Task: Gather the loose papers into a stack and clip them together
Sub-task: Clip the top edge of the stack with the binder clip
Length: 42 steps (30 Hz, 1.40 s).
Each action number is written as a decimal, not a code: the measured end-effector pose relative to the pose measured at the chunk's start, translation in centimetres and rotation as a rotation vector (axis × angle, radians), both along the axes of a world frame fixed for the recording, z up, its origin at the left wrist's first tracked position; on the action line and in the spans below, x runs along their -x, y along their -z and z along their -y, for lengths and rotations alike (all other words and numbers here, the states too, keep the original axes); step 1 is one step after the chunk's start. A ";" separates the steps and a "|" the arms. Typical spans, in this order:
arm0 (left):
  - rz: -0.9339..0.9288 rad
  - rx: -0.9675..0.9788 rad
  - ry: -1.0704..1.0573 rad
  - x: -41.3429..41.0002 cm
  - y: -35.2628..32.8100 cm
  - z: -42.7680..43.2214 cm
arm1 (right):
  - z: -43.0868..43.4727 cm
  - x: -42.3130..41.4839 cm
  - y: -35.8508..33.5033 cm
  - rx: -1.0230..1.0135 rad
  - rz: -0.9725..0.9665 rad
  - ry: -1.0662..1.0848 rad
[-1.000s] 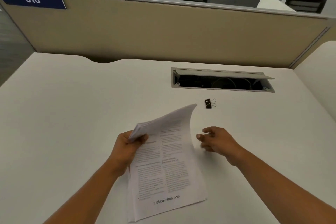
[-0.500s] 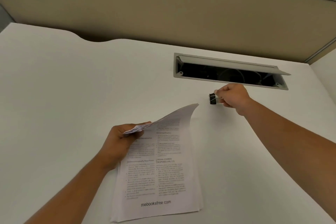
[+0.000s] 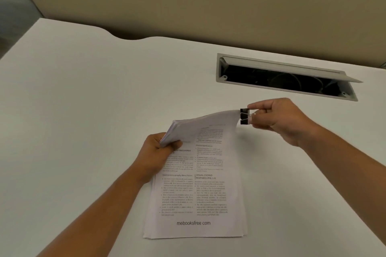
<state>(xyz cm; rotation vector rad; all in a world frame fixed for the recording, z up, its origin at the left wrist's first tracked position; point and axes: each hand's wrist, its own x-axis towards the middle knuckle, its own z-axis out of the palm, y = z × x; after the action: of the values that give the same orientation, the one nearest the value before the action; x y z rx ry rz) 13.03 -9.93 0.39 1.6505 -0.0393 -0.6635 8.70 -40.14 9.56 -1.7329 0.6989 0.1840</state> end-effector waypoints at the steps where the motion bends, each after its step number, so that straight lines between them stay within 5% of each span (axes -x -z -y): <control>1: 0.001 -0.007 0.000 0.0 0.0 0.0 | -0.7 0.4 0.1 -0.021 -0.016 -0.025; 27: -0.059 0.027 -0.018 0.0 0.3 0.0 | -7.1 4.1 1.8 0.317 0.026 -0.213; 34: -0.054 0.048 -0.019 0.0 0.2 0.0 | -10.1 4.0 4.9 0.174 0.143 -0.181; 42: -0.062 0.059 -0.012 -0.1 0.3 0.0 | -9.8 3.8 5.0 0.433 0.036 -0.301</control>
<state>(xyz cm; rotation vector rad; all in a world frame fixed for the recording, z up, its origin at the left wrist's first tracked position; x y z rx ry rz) 13.10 -9.96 0.09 1.5721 -0.0043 -0.6976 4.93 -30.37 4.58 -2.2502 0.4683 0.2187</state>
